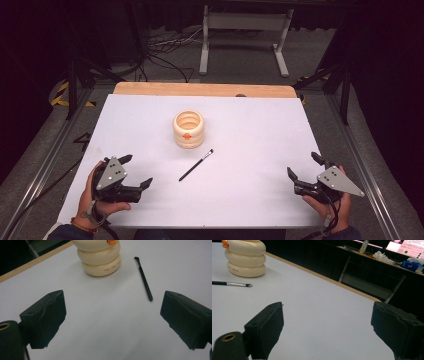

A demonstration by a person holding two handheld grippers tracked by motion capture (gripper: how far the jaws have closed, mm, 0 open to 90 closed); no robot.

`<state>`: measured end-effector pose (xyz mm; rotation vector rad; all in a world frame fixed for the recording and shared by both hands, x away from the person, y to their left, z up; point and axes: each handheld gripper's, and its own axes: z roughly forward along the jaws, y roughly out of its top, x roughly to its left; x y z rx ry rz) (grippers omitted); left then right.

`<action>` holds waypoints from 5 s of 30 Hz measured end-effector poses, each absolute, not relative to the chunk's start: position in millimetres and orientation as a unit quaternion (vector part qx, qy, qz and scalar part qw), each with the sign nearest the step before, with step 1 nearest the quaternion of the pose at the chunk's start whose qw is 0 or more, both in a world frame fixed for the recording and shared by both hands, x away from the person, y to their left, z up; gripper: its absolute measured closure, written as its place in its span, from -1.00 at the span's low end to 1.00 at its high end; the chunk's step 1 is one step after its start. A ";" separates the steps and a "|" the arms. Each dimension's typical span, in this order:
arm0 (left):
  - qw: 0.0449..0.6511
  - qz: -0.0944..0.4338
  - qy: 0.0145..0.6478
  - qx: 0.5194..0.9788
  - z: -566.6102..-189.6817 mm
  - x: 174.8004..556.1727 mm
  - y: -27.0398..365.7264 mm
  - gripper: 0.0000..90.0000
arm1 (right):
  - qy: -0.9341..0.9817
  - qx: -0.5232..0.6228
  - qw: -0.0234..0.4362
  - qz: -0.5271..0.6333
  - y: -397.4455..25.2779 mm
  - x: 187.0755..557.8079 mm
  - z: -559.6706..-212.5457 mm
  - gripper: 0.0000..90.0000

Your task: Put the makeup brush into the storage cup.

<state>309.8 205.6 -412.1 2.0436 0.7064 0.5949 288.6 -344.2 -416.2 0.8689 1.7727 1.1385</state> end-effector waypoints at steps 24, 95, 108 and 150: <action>0.282 0.109 0.305 0.903 -399.6 384.2 72.1 -0.25 | 0.717 0.349 0.412 0.441 -344.2 291.9 -421.0 -0.73; 0.368 0.117 0.239 0.891 -391.8 383.7 99.2 0.86 | 0.737 0.339 0.392 0.432 -335.6 294.8 -425.4 -0.73; 0.445 0.128 0.219 0.859 -387.4 376.7 107.8 0.86 | 0.737 0.339 0.392 0.433 -336.1 294.6 -425.6 -0.73; 0.577 0.178 0.216 0.768 -354.3 393.0 138.4 0.86 | 0.737 0.338 0.392 0.434 -336.5 294.3 -425.8 -0.73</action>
